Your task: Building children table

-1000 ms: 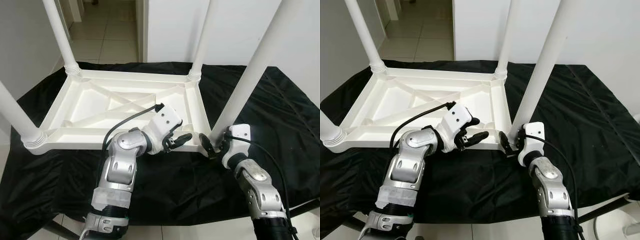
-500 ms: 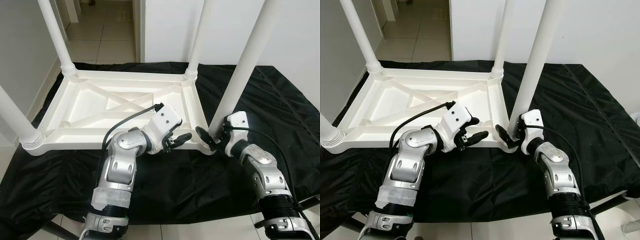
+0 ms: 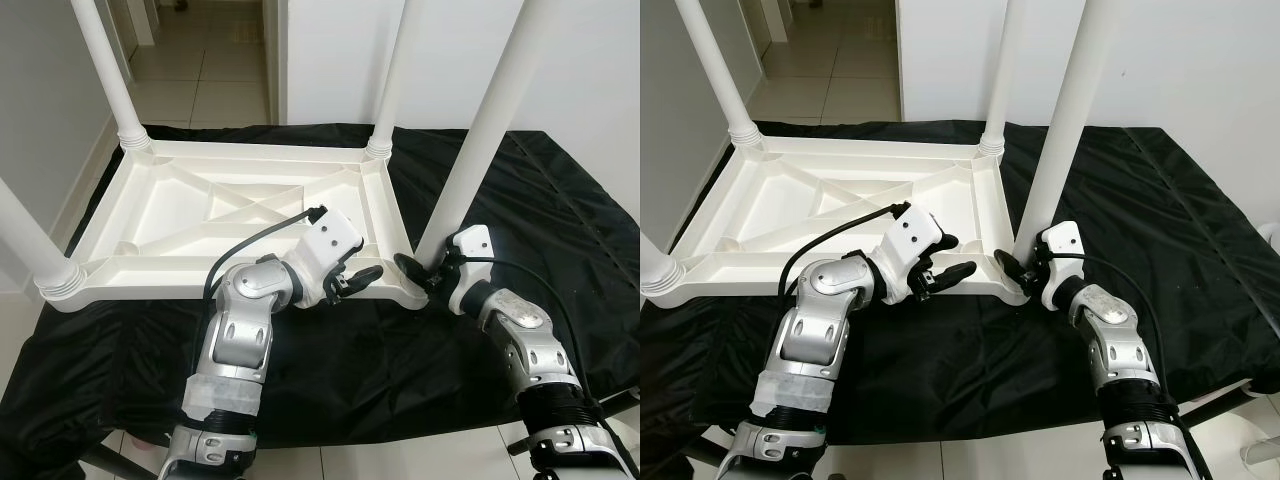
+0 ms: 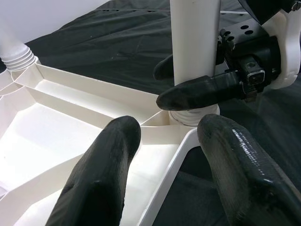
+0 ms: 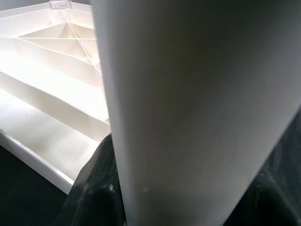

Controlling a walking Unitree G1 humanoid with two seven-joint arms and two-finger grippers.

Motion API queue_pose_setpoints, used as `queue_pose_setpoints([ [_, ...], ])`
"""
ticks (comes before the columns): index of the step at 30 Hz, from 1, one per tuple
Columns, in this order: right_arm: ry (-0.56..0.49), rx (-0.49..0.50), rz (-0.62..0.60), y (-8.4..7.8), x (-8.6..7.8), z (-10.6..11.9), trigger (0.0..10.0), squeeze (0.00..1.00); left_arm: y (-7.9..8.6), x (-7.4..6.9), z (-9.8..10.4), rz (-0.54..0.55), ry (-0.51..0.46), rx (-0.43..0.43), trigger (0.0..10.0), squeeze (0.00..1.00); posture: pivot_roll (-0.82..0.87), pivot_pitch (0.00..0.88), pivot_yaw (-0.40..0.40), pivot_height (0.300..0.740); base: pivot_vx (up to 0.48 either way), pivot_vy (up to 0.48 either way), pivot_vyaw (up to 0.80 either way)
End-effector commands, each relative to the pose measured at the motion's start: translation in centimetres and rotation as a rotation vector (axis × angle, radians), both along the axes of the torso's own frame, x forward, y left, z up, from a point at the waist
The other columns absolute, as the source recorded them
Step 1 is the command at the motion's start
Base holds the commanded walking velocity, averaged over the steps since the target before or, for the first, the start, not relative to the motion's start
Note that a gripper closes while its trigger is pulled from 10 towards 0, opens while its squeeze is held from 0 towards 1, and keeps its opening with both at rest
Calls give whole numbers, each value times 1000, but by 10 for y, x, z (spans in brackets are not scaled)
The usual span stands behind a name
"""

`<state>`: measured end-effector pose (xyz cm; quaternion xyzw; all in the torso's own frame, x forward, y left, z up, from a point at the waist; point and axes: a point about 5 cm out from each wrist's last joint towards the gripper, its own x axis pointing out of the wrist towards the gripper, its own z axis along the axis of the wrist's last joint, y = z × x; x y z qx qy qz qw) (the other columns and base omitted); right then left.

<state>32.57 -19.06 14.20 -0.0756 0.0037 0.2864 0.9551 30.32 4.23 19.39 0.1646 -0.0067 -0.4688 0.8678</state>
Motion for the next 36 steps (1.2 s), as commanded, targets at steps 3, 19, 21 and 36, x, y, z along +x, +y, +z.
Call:
queue_pose_setpoints([
  [3,62,-10,29,4,-2,-12,10000,0,6,12,8,272,-80,-49,10000,0,-21,25,-29,740,0,0,0],
  [19,48,94,-357,8,-8,-9,10000,0,5,11,6,266,-76,-52,10000,0,-30,20,-33,740,0,0,0],
  [21,51,104,-391,8,-8,-9,10000,0,4,11,6,264,-76,-53,10000,0,-30,20,-33,740,0,0,0],
  [36,90,327,-834,37,-18,-8,10000,0,2,9,3,260,-74,-59,10000,0,-28,0,-62,740,0,0,0],
])
